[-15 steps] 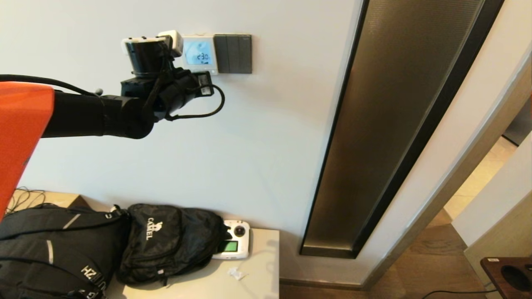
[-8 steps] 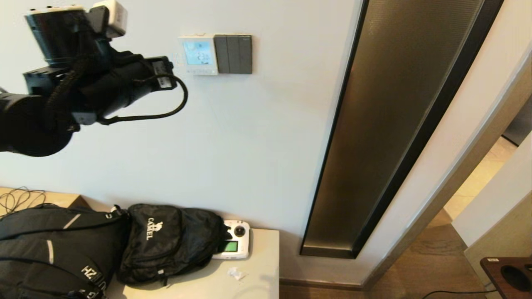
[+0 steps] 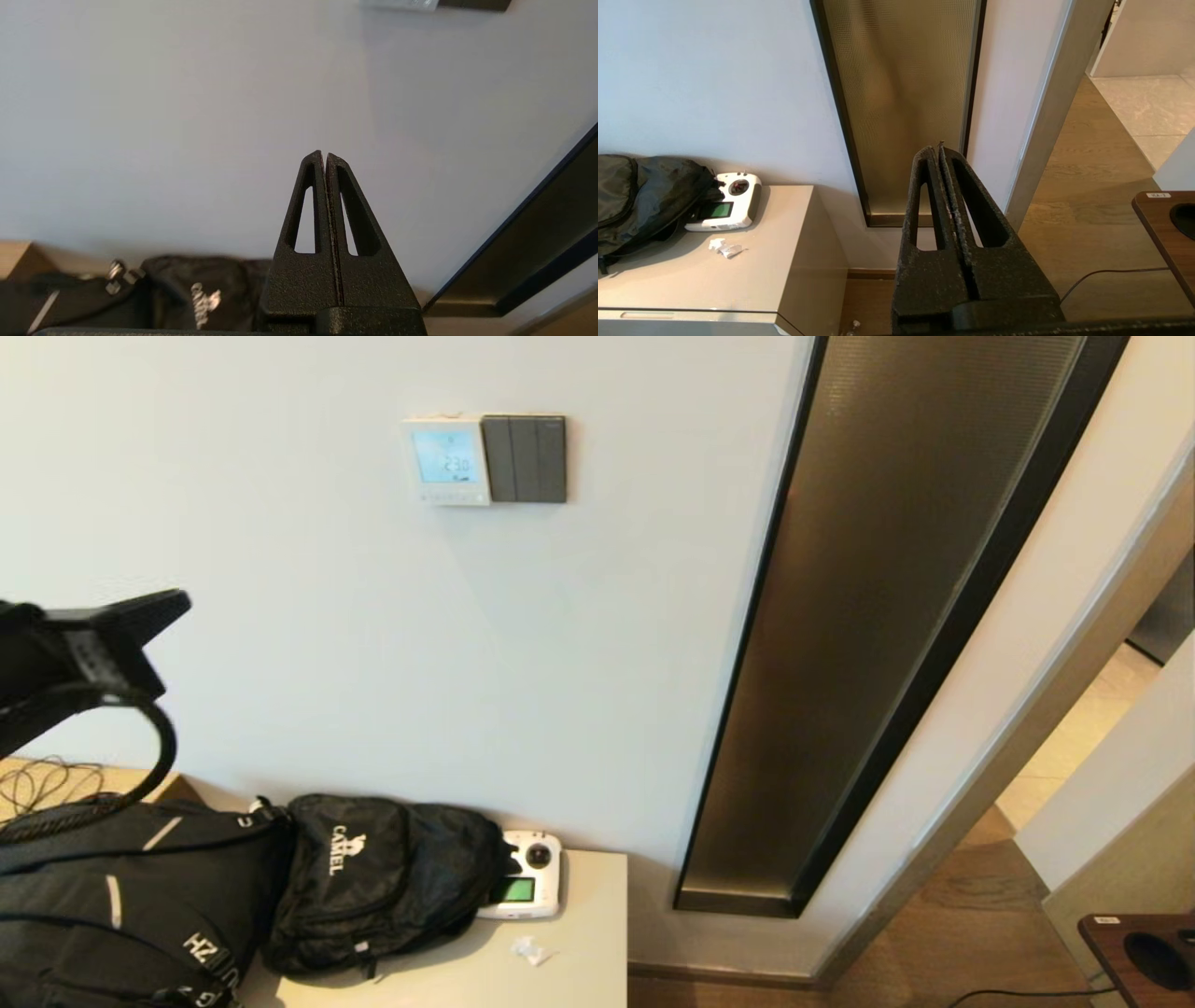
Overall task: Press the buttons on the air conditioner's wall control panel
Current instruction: Turn off the central air conditioner
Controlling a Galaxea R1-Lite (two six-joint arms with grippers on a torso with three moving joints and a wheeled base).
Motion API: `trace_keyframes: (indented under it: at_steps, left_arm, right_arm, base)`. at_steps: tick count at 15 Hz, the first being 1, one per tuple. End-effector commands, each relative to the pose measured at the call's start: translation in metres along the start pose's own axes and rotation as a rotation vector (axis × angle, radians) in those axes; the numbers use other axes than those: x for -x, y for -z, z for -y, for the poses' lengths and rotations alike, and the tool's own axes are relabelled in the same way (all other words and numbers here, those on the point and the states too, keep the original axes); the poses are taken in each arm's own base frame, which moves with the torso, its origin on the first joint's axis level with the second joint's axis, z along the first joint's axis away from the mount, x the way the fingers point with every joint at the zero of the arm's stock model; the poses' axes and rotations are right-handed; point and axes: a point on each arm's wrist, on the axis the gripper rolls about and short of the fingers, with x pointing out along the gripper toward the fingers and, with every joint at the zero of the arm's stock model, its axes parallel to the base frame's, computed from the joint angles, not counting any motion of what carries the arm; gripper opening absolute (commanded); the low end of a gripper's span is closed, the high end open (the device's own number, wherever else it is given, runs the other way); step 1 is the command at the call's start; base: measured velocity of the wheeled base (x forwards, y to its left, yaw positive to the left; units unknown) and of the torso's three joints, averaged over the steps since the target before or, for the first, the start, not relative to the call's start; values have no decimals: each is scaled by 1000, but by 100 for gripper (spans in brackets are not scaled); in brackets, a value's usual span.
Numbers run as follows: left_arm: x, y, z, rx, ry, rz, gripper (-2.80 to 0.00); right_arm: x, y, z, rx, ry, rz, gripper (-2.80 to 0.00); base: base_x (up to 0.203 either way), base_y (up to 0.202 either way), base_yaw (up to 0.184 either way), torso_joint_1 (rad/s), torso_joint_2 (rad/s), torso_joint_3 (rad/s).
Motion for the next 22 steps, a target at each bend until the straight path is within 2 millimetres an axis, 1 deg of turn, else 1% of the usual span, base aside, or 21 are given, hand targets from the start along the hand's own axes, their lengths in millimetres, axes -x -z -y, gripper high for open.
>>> trace_keyframes:
  at_steps: [1, 3, 6, 8, 10, 12, 14, 19, 22]
  left_arm:
    - [55, 9, -6, -5, -39, 73, -280]
    - [90, 35, -7, -8, -55, 64, -280]
    - [130, 75, -7, -6, -72, 5, -280]
    - [151, 98, -8, -3, -102, -86, -280]
    - [167, 114, -8, -9, -145, -123, -280]
    - [174, 138, -9, -25, -172, -169, -280]
    - [178, 155, -9, -63, -183, -190, -280]
    - [180, 158, -9, -76, -198, -174, -280]
    - [181, 156, -10, -83, -259, -149, -280]
  right_arm:
    - [0, 0, 0, 0, -1, -1, -280]
    - [0, 0, 0, 1, -1, -1, -280]
    - [0, 0, 0, 1, -1, -1, -280]
    - [0, 0, 0, 0, -1, -1, -280]
    - [0, 0, 0, 0, -1, -1, -280]
    - [0, 0, 0, 1, -1, -1, -280]
    - [0, 0, 0, 1, -1, -1, -280]
    - [0, 0, 0, 1, 0, -1, -280]
    - [0, 0, 0, 0, -1, -1, -280]
  base:
    - [0, 0, 0, 0, 0, 0]
    - [0, 0, 0, 0, 0, 0]
    - [0, 0, 0, 0, 0, 0]
    - [0, 0, 0, 0, 0, 0]
    - [0, 0, 0, 0, 0, 0]
    - [0, 0, 0, 0, 0, 0]
    - [0, 0, 0, 0, 0, 0]
    - [0, 0, 0, 0, 0, 0]
    - [0, 0, 0, 0, 0, 0]
